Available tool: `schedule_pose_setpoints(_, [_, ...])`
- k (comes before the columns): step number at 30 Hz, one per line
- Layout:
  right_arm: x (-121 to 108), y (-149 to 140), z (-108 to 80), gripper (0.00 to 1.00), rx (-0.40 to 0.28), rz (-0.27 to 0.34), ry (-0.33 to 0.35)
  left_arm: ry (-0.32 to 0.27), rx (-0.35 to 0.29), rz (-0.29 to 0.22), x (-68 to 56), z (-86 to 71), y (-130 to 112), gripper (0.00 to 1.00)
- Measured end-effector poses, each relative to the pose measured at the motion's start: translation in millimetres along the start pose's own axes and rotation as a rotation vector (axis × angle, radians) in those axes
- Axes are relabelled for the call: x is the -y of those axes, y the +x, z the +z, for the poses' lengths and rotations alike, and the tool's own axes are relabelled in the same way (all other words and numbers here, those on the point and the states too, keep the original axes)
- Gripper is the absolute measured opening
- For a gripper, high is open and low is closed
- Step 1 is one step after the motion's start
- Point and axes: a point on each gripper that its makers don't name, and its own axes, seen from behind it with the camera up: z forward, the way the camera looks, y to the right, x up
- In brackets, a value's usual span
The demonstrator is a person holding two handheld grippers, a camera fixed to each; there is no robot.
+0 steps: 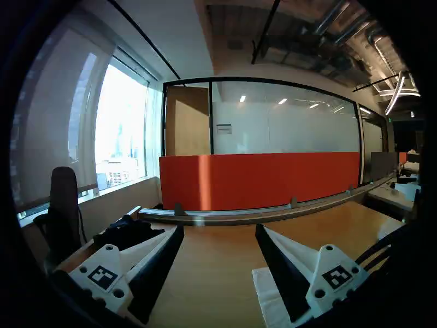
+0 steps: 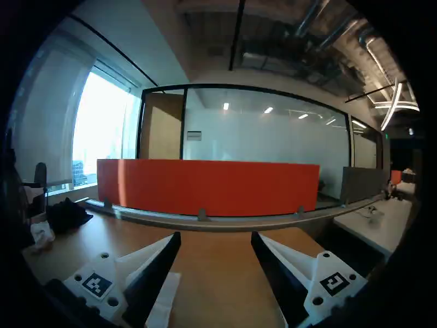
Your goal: Fold towel
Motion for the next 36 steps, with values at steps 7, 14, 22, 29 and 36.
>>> schedule_pose_setpoints(7, [-1,18,-6.0,1.00,0.021,-0.012,0.011,-0.017,0.003,0.009,-5.1,-5.3,19,0.97])
schedule_pose_setpoints(14, [3,25,-11.7,1.00,0.039,-0.028,0.031,-0.047,0.020,0.036,-13.1,-12.9,24,0.97])
schedule_pose_setpoints(22, [16,25,-15.8,1.00,0.070,-0.066,0.083,-0.099,0.044,0.056,-25.3,-19.6,25,0.97])
schedule_pose_setpoints(29, [30,15,-18.7,1.00,0.122,-0.122,0.157,-0.149,0.086,0.068,-36.2,-23.6,16,0.97])
schedule_pose_setpoints(36, [49,3,-20.8,1.00,0.176,-0.161,0.251,-0.214,0.138,0.067,-50.2,-27.5,0,0.97])
